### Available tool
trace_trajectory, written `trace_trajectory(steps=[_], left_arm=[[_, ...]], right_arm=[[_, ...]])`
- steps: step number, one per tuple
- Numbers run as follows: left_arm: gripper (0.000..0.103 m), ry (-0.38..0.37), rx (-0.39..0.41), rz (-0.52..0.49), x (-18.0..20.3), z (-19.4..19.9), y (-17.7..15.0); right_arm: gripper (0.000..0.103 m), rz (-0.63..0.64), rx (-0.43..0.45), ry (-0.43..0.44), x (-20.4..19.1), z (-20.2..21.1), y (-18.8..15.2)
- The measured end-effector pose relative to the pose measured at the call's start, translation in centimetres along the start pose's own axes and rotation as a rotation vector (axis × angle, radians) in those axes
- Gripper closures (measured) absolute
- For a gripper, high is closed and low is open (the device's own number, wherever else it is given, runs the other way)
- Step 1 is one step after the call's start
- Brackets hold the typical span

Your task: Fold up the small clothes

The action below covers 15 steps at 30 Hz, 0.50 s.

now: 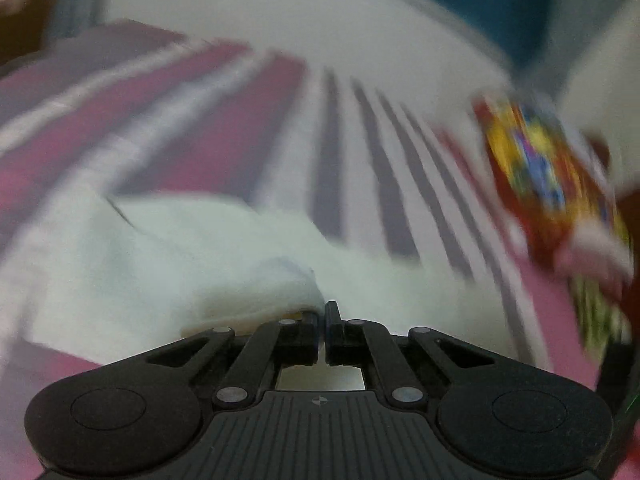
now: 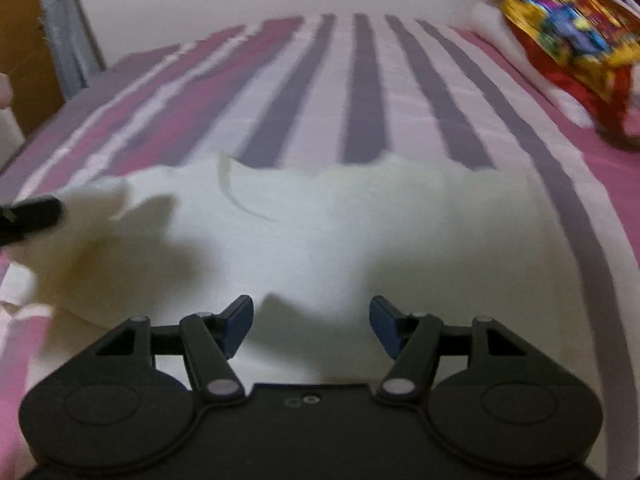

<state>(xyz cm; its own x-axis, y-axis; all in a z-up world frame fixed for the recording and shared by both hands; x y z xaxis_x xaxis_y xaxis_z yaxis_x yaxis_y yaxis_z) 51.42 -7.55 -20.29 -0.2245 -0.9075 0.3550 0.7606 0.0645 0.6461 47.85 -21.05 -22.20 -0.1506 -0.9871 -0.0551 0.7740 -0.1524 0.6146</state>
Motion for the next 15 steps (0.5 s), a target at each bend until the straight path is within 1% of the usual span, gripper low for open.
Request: trace_trajectory(steps=[2, 4, 6, 7, 9, 11, 14, 15], left_arm=[[0.100, 0.032, -0.060, -0.027, 1.6, -1.3, -1.9], [0.100, 0.040, -0.112, -0.016, 2.4, -1.6, -3.1], [0.100, 0.022, -0.102, -0.015, 2.9, -0.3, -3.5], [0.100, 0.021, -0.090, -0.034, 3.3, 0.5, -3.4], [0.100, -0.005, -0.067, -0.029, 3.7, 1.9, -2.8], [0.100, -0.020, -0.068, 0.003, 3.2, 2.7, -2.2], [0.100, -0.014, -0.066, 0.066, 1.0, 3.7, -1.0], [0.100, -0.012, -0.050, 0.090, -0.1, 4.3, -0.6]], right_arm=[[0.039, -0.053, -0.004, 0.011, 2.0, 0.3, -0.5], [0.039, -0.074, 0.003, 0.016, 3.6, 0.8, -0.7], [0.039, -0.080, 0.007, 0.025, 4.4, 1.3, -0.9], [0.039, -0.085, 0.011, 0.037, 4.7, 1.5, -1.0], [0.039, -0.084, 0.010, 0.055, 4.8, 1.7, -1.2], [0.039, -0.082, 0.015, 0.077, 4.7, 1.8, -1.2], [0.039, -0.069, 0.015, 0.121, 3.8, 1.9, -1.2], [0.039, -0.064, 0.016, 0.145, 3.2, 2.1, -1.3]])
Point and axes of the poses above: each gripper's, at about its wrist camera, not at the fingertips, and z roughly against the way its jaws point, x to its right, y to its top, the point moved 9 cm from there along -z, roughly the way its jaws point, and after that the axes turned 2 degrees about -x, right-handed, at the moved point
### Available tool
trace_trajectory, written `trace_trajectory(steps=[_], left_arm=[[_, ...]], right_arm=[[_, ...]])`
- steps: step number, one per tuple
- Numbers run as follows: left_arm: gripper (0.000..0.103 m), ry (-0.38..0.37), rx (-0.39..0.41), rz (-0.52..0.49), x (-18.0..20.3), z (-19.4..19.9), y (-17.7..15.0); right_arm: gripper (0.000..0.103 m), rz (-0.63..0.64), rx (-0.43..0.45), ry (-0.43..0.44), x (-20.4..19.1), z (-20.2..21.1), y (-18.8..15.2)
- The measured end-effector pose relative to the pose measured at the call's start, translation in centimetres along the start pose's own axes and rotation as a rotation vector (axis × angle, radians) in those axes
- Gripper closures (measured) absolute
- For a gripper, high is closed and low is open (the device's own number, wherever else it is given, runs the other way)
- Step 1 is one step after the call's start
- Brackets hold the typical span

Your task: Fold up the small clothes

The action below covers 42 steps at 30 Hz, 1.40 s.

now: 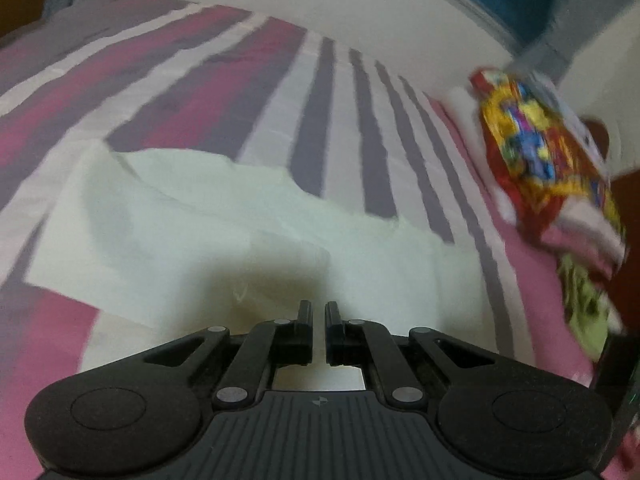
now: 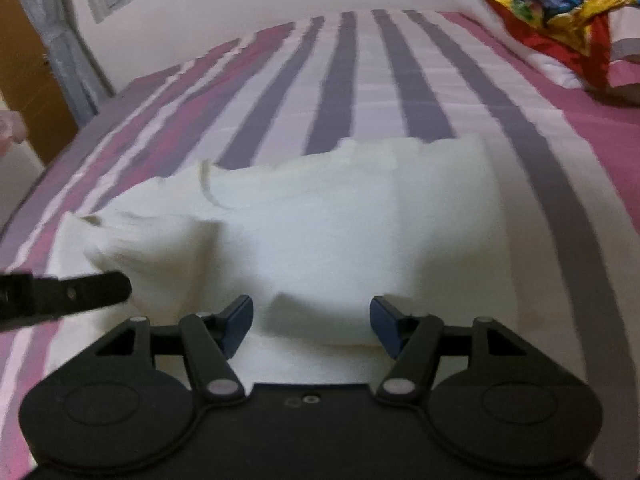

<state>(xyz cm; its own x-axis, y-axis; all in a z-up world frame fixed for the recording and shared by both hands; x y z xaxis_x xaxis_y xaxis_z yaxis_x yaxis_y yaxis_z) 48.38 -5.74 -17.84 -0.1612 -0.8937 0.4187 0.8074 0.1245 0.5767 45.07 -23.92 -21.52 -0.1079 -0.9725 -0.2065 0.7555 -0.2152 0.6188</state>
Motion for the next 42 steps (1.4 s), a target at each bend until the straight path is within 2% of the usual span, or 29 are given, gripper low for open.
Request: trace_trajectory(steps=[2, 4, 8, 12, 15, 16, 18, 19, 20, 22, 24, 26, 29, 31, 33, 35, 38, 40, 42], left_arm=[[0.100, 0.031, 0.036, 0.021, -1.8, 1.0, 0.9], [0.100, 0.099, 0.058, 0.031, -4.5, 1.3, 1.6], [0.100, 0.190, 0.054, 0.084, -9.3, 0.2, 1.6], [0.100, 0.200, -0.004, 0.151, -12.1, -2.0, 0.1], [0.100, 0.197, -0.024, 0.177, -12.5, -3.4, -0.5], [0.100, 0.197, -0.026, 0.182, -12.6, -3.6, -0.6], [0.100, 0.201, -0.025, 0.182, -12.6, -3.5, -0.7], [0.100, 0.204, -0.026, 0.178, -12.6, -3.5, -0.7], [0.100, 0.207, -0.027, 0.178, -12.4, -3.5, -0.5], [0.100, 0.216, -0.001, 0.157, -11.9, -2.9, -0.1], [0.100, 0.217, 0.043, 0.122, -10.9, -2.0, 0.6], [0.100, 0.206, 0.065, 0.093, -9.6, -1.8, 0.9], [0.100, 0.197, 0.027, 0.085, -8.6, -2.7, 0.6], [0.100, 0.201, -0.002, 0.094, -8.6, -3.6, -0.1], [0.100, 0.210, 0.004, 0.086, -8.7, -3.7, -0.5], [0.100, 0.215, 0.002, 0.081, -8.6, -3.6, -0.6], [0.100, 0.216, -0.002, 0.087, -8.9, -3.5, -0.5], [0.100, 0.218, -0.002, 0.087, -8.9, -3.5, -0.4], [0.100, 0.220, 0.001, 0.088, -8.9, -3.5, -0.3]], right_arm=[[0.039, 0.024, 0.003, 0.021, -1.1, 0.2, -0.2], [0.039, 0.058, 0.001, 0.040, -2.5, 0.2, -0.4], [0.039, 0.108, -0.007, 0.081, -5.3, 0.1, -1.0], [0.039, 0.196, -0.001, 0.057, -8.1, -1.1, -1.6], [0.041, 0.246, 0.018, 0.017, -9.9, -2.1, -1.5], [0.045, 0.268, 0.028, 0.005, -10.4, -2.4, -1.3], [0.062, 0.301, 0.032, -0.042, -10.8, -3.3, -1.1], [0.080, 0.288, 0.023, -0.045, -10.7, -3.7, -0.9], [0.086, 0.244, 0.016, -0.039, -10.1, -3.8, -0.6], [0.090, 0.122, 0.042, -0.002, -8.4, -2.7, 0.2], [0.099, 0.047, 0.091, 0.015, -6.6, -0.9, 1.1], [0.099, 0.016, 0.133, 0.005, -4.7, 0.7, 2.1], [0.099, -0.013, 0.129, -0.039, -1.6, 1.3, 2.6], [0.098, -0.066, 0.102, -0.050, 0.7, 1.0, 2.2], [0.098, -0.101, 0.030, -0.007, 2.0, 0.0, 1.0], [0.079, -0.149, 0.001, 0.042, 2.7, -0.4, 0.0], [0.070, -0.224, 0.026, 0.092, 3.8, -0.3, 0.3], [0.069, -0.252, 0.035, 0.098, 4.4, -0.6, 0.7], [0.078, -0.244, 0.020, 0.086, 4.6, -1.2, 0.7]])
Point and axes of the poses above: each gripper's, at about its wrist camera, not at the fingertips, and z roughly against the way its jaws point, x to its right, y to its top, the point moved 9 cm from there along -z, roughly the way its jaws point, and after that the axes turned 2 degrees about -x, right-handed, at the moved point
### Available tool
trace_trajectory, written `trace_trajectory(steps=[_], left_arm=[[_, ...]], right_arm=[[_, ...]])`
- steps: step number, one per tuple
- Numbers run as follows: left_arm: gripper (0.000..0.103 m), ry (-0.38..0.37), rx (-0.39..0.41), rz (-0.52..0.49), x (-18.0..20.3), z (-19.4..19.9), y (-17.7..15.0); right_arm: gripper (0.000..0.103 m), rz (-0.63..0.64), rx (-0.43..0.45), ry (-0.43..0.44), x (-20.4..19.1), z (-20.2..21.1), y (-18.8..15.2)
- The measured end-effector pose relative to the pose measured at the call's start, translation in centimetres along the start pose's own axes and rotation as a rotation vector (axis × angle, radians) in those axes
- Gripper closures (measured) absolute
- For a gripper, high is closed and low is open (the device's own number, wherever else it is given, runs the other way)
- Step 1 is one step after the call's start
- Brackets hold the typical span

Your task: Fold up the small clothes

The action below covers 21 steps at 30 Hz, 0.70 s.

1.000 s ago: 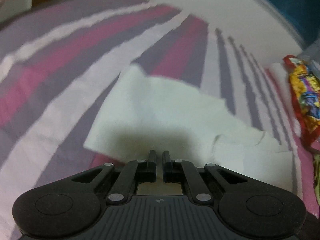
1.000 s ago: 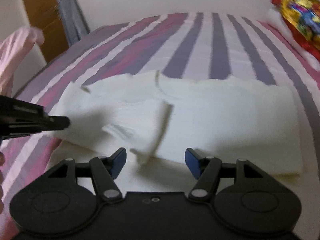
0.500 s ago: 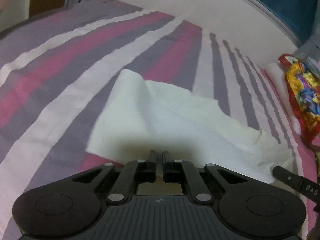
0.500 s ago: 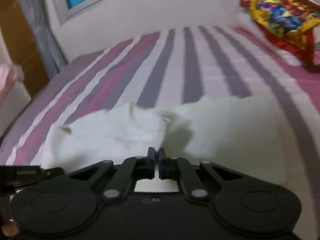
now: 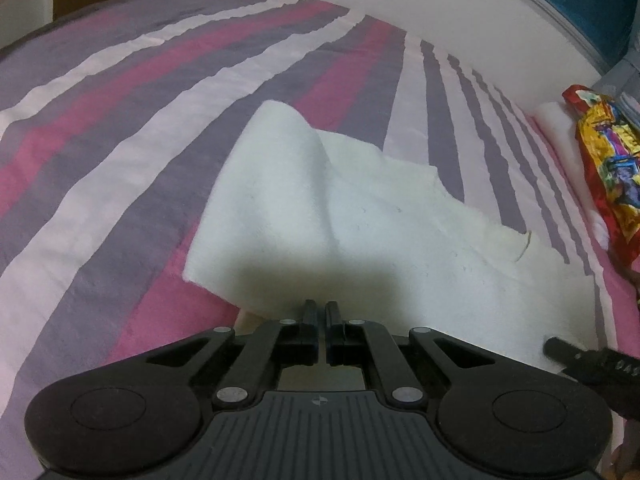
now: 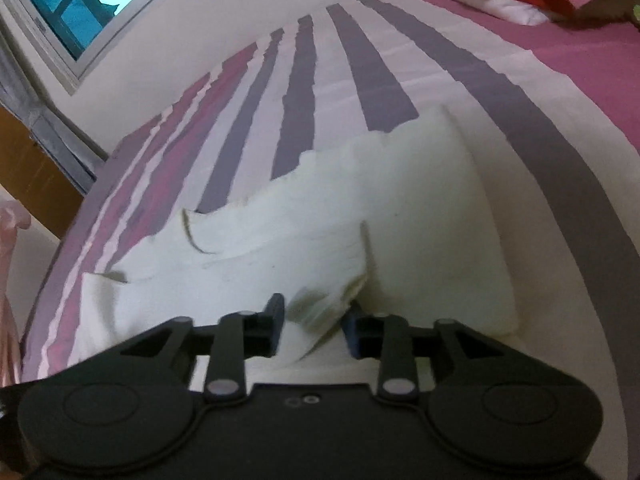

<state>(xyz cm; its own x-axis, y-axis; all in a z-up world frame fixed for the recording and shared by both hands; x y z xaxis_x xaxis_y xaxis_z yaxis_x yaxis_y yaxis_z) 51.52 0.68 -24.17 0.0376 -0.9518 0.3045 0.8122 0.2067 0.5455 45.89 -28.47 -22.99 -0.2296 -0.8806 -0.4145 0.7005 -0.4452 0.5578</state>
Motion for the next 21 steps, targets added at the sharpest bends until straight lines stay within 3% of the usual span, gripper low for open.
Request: trace_trajectory(steps=[2, 3, 7, 11, 13, 18, 19, 20, 21], left_arm=[[0.100, -0.001, 0.014, -0.001, 0.3, 0.3, 0.0], [0.100, -0.004, 0.020, 0.001, 0.4, 0.4, 0.2], [0.100, -0.028, 0.071, -0.006, 1.4, 1.4, 1.4], [0.100, -0.017, 0.048, -0.009, 2.0, -0.5, 2.4], [0.100, 0.009, 0.002, 0.024, 1.3, -2.2, 1.9], [0.100, -0.009, 0.019, 0.027, 1.4, -1.2, 2.1], [0.100, -0.005, 0.036, 0.018, 1.6, -0.8, 2.4], [0.100, -0.010, 0.047, 0.020, 1.7, -0.6, 2.7], [0.100, -0.025, 0.053, 0.024, 1.9, -0.4, 3.1]], right_arm=[[0.093, 0.034, -0.004, -0.013, -0.7, -0.1, 0.0], [0.096, 0.054, 0.002, -0.022, -1.0, -0.1, 0.1], [0.096, 0.175, 0.071, -0.072, -2.0, 1.5, 1.1], [0.096, 0.238, 0.118, -0.157, -0.6, 2.9, 2.1], [0.096, 0.229, 0.073, -0.172, 0.5, 2.2, 1.8], [0.095, 0.268, 0.054, -0.243, 1.8, 1.2, 1.2], [0.094, 0.268, 0.061, -0.249, 1.9, 1.4, 1.4], [0.085, 0.275, 0.079, -0.274, 2.0, 1.6, 1.6], [0.083, 0.279, 0.095, -0.296, 2.3, 2.0, 1.8]])
Point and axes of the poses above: each gripper's, at about its wrist camera, not at the fingertips, and z roughly against the way its jaws point, x to its right, y to its top, the point moved 9 cm from there along -z, roughly the way its jaws point, and after that the axes turned 2 degrees about -x, right-handed, at the moved point
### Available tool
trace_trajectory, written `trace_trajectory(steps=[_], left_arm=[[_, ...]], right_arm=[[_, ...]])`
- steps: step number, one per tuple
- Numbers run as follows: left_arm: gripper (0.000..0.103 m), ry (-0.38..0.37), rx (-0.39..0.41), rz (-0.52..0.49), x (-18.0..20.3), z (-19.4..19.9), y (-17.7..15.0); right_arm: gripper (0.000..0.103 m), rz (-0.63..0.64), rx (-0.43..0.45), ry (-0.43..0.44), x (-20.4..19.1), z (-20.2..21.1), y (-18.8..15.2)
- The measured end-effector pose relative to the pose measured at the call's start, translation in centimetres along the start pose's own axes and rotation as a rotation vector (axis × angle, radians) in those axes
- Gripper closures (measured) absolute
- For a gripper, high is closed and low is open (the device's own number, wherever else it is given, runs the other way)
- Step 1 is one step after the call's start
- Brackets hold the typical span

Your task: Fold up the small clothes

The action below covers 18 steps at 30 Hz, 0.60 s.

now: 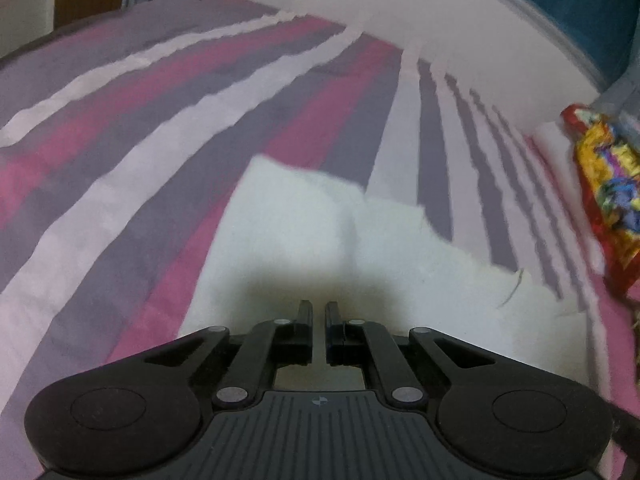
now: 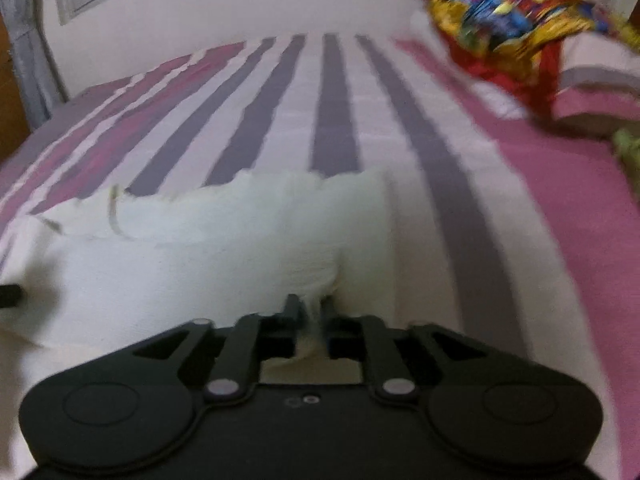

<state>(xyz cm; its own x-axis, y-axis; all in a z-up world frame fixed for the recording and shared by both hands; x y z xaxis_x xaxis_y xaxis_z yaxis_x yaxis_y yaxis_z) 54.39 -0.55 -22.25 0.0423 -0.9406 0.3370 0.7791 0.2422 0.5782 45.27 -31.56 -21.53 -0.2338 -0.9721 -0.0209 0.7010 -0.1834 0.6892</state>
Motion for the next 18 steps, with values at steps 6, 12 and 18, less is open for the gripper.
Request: trace_trajectory(steps=[6, 12, 18], left_arm=[[0.100, 0.049, 0.015, -0.017, 0.2, -1.6, 1.8], [0.100, 0.083, -0.018, -0.032, -0.3, -4.0, 1.0], [0.100, 0.094, -0.025, -0.118, 0.7, -2.2, -0.4]], right_arm=[[0.083, -0.009, 0.076, 0.021, -0.3, 1.6, 1.4], [0.084, 0.056, -0.045, 0.041, -2.2, -2.0, 0.2], [0.081, 0.007, -0.032, 0.072, -2.4, -0.9, 0.9]])
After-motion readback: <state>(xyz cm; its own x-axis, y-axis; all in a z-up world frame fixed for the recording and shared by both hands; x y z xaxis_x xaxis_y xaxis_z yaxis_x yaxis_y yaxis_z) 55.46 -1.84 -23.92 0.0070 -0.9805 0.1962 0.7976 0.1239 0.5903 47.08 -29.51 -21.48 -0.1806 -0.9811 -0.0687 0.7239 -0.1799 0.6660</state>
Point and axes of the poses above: each gripper's, at about its wrist camera, not at the fingertips, and z roughly against the way its jaws point, x to its right, y to its top, the point moved 9 cm from there along -z, roughly the way its jaws point, and after that the axes turned 2 degrees about -x, right-handed, at the moved point
